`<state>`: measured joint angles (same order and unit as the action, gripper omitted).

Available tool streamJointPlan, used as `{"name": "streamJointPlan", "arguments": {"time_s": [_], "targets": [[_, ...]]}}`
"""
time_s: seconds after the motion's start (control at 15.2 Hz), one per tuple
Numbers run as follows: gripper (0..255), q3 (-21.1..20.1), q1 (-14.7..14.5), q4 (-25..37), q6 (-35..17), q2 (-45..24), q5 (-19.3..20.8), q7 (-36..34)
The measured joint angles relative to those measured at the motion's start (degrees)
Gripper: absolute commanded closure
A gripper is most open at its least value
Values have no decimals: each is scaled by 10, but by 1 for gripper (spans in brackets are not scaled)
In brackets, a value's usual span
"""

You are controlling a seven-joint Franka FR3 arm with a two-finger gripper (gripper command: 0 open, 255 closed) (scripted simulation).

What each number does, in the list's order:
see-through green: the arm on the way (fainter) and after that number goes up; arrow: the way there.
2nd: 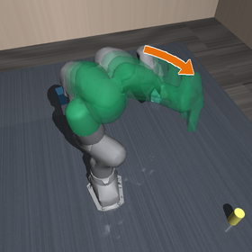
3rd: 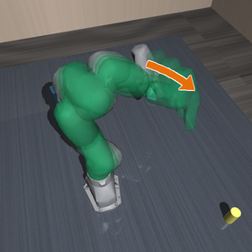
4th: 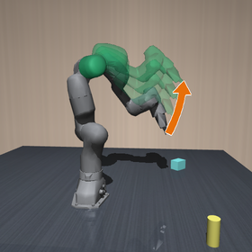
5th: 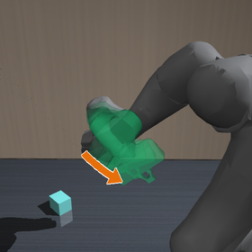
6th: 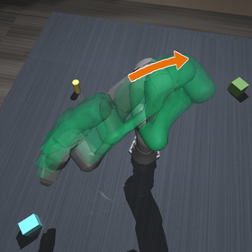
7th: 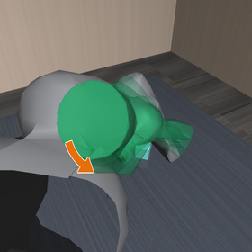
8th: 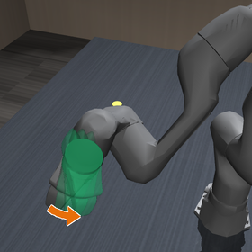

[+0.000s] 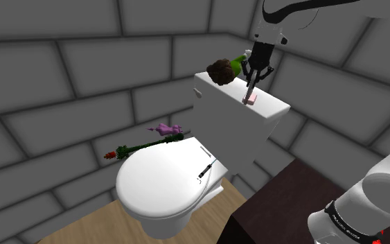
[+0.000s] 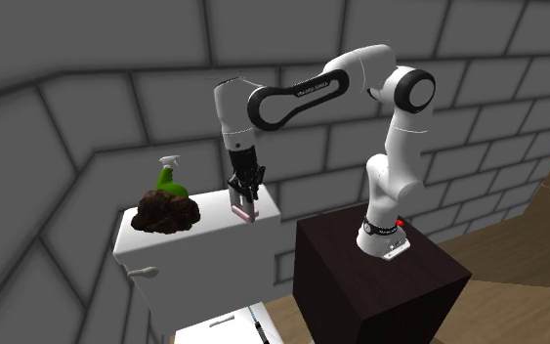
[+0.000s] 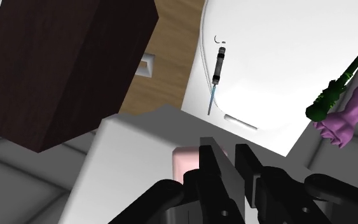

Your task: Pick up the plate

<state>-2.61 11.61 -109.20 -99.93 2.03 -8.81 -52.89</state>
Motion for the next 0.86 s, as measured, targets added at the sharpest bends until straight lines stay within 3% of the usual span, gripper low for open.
{"name": "streamJointPlan", "arguments": {"time_s": [0.86], "targets": [[255, 2, 2, 98, 97, 0, 2, -11]]}}
